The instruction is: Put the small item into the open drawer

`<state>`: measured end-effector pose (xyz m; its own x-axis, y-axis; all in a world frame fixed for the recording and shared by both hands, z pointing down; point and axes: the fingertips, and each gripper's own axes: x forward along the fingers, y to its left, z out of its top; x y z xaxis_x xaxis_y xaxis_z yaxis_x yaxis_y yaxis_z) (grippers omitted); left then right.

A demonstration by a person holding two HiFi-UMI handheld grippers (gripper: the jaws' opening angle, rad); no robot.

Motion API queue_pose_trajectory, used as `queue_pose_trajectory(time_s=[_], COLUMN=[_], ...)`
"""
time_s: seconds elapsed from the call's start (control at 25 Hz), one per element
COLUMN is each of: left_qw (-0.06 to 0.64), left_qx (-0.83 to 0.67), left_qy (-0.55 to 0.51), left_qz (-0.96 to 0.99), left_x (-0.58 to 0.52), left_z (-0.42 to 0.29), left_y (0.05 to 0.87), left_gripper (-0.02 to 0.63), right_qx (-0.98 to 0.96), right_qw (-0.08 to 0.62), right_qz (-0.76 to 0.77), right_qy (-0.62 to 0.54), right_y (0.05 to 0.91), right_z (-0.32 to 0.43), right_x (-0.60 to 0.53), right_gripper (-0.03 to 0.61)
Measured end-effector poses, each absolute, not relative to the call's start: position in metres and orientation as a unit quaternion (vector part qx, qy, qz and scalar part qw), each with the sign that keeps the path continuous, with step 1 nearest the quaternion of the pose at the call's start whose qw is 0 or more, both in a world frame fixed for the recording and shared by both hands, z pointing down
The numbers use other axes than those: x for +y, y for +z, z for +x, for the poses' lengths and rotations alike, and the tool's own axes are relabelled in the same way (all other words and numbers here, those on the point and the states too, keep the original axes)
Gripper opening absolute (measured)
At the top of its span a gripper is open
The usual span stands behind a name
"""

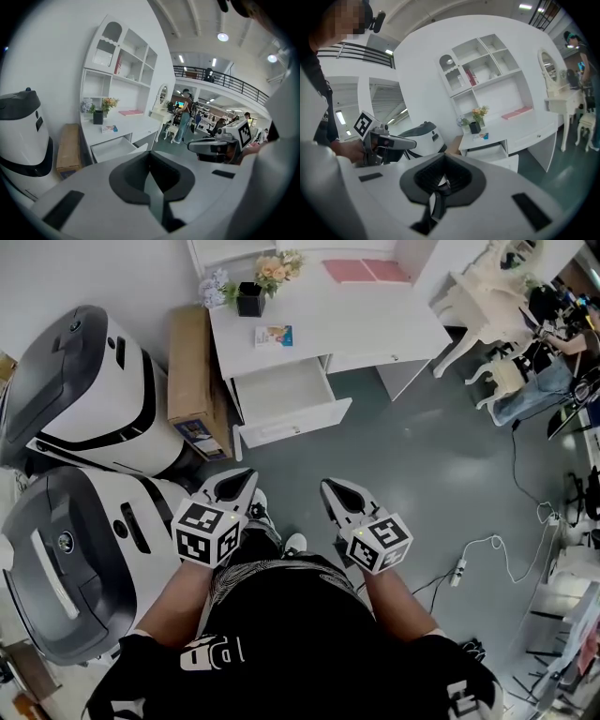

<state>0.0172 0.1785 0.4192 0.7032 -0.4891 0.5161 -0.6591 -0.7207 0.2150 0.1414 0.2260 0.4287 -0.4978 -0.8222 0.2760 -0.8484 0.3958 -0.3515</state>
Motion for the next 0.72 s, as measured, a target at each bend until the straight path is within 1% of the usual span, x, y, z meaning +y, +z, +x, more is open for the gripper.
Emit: queue_pose_trajectory(time_s=[0.4, 0.72], left_qw=[0.199, 0.189], left_qx=[-0.3, -0.296], left_qy=[0.22, 0.228], left_qz=[0.907, 0.908], left_x=[0.123, 0.051], left_z=[0.037, 0.039], left_y=[0.433, 0.438], left_gripper=[0.014, 0.014], right_qx=[-0.821, -0.816], right_qw=[0.049, 0.072], right_qz=[0.516, 0.517], right_qy=[0.239, 0.248], right_y=[0.444, 0.45], right_z=[0.156, 0.152], right_x=[0.184, 0.114], right_gripper=[0.009, 0.009])
